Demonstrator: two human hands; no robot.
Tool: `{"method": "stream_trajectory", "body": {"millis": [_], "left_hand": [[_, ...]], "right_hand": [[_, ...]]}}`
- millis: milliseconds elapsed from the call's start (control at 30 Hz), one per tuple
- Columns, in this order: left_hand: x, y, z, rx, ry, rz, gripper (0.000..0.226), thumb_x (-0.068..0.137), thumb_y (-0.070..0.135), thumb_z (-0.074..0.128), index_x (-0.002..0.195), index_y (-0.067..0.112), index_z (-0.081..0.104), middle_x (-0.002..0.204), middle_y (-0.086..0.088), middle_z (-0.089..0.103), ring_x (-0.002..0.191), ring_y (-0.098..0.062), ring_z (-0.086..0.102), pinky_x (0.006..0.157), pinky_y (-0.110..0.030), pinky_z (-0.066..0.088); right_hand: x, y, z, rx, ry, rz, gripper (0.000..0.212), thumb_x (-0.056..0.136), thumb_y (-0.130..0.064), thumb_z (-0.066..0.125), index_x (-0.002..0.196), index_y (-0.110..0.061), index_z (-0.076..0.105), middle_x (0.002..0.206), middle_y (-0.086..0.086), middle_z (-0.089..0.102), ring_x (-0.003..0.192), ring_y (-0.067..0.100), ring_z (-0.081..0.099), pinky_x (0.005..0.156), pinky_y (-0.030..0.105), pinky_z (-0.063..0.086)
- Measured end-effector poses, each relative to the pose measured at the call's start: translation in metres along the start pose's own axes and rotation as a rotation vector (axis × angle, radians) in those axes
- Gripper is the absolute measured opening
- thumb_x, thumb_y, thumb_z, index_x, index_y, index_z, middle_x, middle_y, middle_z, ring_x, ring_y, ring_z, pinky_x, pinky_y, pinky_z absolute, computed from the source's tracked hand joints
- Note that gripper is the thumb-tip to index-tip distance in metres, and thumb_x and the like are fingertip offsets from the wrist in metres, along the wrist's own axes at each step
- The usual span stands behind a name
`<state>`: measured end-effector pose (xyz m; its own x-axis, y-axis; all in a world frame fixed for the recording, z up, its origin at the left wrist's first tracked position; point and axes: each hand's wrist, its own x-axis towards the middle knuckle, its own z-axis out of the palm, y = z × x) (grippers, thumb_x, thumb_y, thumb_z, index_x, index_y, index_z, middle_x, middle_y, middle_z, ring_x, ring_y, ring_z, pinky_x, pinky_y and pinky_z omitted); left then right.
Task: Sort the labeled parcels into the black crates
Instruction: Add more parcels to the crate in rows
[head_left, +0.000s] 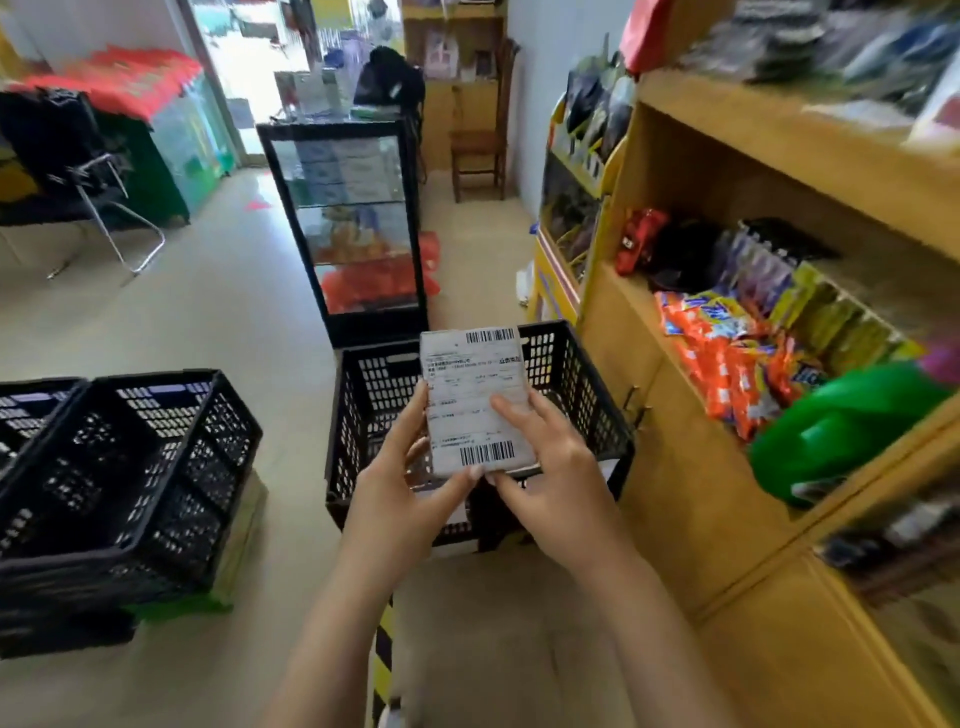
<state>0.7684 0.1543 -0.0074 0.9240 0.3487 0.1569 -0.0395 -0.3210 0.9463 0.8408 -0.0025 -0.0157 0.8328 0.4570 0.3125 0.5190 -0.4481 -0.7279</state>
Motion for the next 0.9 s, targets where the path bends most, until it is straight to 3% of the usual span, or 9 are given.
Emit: {"method": "stream_trajectory", "body": {"millis": [200, 467, 667, 900], "left_hand": [[0.096, -0.021, 0.023, -0.011, -0.104, 0.008, 0.09, 0.079, 0.016, 0.079, 0.147, 0.045, 0.028, 0.11, 0.037, 0.059, 0.105, 0.011, 0.059, 0.079, -0.012, 0.051], [0.246, -0.025, 0.032, -0.06, -0.219, 0.05, 0.088, 0.082, 0.007, 0.075, 0.148, 0.039, 0.028, 0.098, 0.042, 0.058, 0.098, 0.018, 0.058, 0.077, -0.008, 0.049], [0.313, -0.039, 0.046, -0.074, -0.303, 0.053, 0.088, 0.081, 0.009, 0.076, 0.149, 0.038, 0.028, 0.116, 0.032, 0.054, 0.107, 0.015, 0.056, 0.082, -0.007, 0.047], [0.363, -0.064, 0.082, -0.037, -0.318, 0.008, 0.089, 0.08, 0.024, 0.079, 0.145, 0.054, 0.026, 0.127, 0.032, 0.054, 0.122, 0.002, 0.053, 0.1, -0.035, 0.05]], "right_hand": [[0.071, 0.047, 0.003, -0.016, 0.059, 0.085, 0.069, 0.086, -0.03, 0.072, 0.143, -0.046, 0.037, 0.157, -0.01, 0.026, 0.143, 0.013, 0.029, 0.109, 0.042, 0.042], [0.198, 0.072, 0.003, -0.021, 0.166, 0.172, 0.067, 0.086, -0.024, 0.073, 0.141, -0.045, 0.042, 0.153, -0.017, 0.028, 0.136, 0.009, 0.037, 0.108, 0.032, 0.041], [0.246, 0.098, 0.002, -0.025, 0.187, 0.254, 0.067, 0.088, -0.024, 0.072, 0.139, -0.052, 0.039, 0.154, -0.019, 0.024, 0.138, 0.005, 0.032, 0.11, 0.027, 0.038], [0.284, 0.144, -0.006, 0.031, 0.15, 0.31, 0.069, 0.087, -0.016, 0.072, 0.137, -0.053, 0.042, 0.154, -0.02, 0.025, 0.136, 0.002, 0.033, 0.103, 0.016, 0.035]]}}
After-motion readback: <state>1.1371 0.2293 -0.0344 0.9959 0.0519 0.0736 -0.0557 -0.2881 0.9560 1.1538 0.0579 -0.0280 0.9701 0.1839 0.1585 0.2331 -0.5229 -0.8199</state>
